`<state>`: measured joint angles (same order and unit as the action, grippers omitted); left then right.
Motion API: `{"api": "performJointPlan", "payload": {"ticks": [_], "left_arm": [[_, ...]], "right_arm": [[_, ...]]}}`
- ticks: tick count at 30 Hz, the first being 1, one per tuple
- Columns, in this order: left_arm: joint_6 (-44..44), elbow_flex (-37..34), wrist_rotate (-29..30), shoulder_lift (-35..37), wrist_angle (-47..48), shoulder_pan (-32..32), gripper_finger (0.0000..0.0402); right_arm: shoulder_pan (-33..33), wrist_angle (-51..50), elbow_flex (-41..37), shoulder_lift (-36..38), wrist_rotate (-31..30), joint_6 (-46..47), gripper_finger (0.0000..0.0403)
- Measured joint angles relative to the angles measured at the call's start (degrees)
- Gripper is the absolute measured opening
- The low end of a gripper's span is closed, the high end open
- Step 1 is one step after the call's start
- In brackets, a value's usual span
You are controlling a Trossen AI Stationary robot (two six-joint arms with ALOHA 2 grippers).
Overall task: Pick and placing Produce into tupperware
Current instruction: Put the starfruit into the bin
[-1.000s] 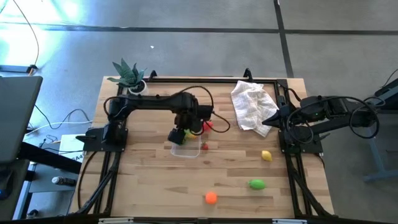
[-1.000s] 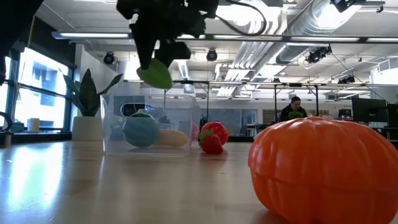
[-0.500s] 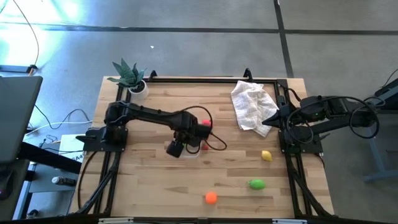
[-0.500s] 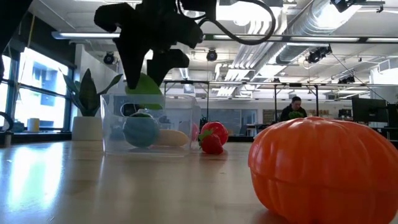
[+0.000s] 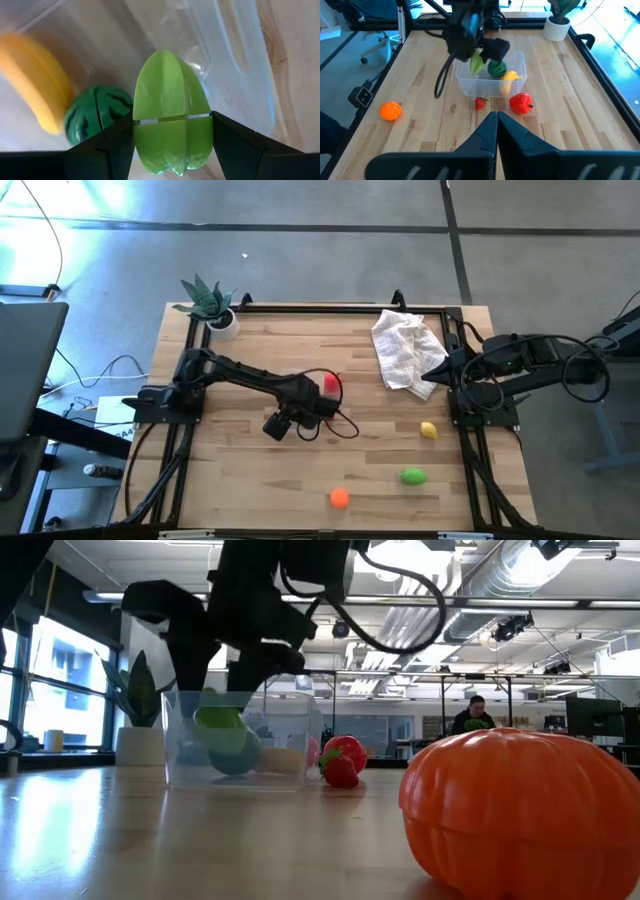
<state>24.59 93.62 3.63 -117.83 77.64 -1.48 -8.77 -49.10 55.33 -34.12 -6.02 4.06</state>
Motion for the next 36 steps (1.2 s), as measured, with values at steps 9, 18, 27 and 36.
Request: {"api": "performJointPlan", "payload": {"ticks": [9, 18, 27, 36], "left_arm": [[2.62, 0.00, 5.15, -1.76, -0.95, -1.98, 0.0221], [2.59, 0.02, 4.48, -1.74, -1.80, -1.92, 0.0221], [2.57, 0.11, 3.92, -2.10, -3.14, -1.90, 0.0221], [1.62, 0.11, 3.50, -5.19, -0.93, -1.85, 0.0221]], "right_arm": [[0.00, 0.00, 0.00, 0.01, 0.00, -0.01, 0.0000], [-0.01, 0.00, 0.00, 0.01, 0.00, 0.00, 0.0000], [-0.01, 0.00, 0.00, 0.01, 0.01, 0.01, 0.0000], [0.01, 0.00, 0.00, 0.01, 0.02, 0.02, 0.0000]]}}
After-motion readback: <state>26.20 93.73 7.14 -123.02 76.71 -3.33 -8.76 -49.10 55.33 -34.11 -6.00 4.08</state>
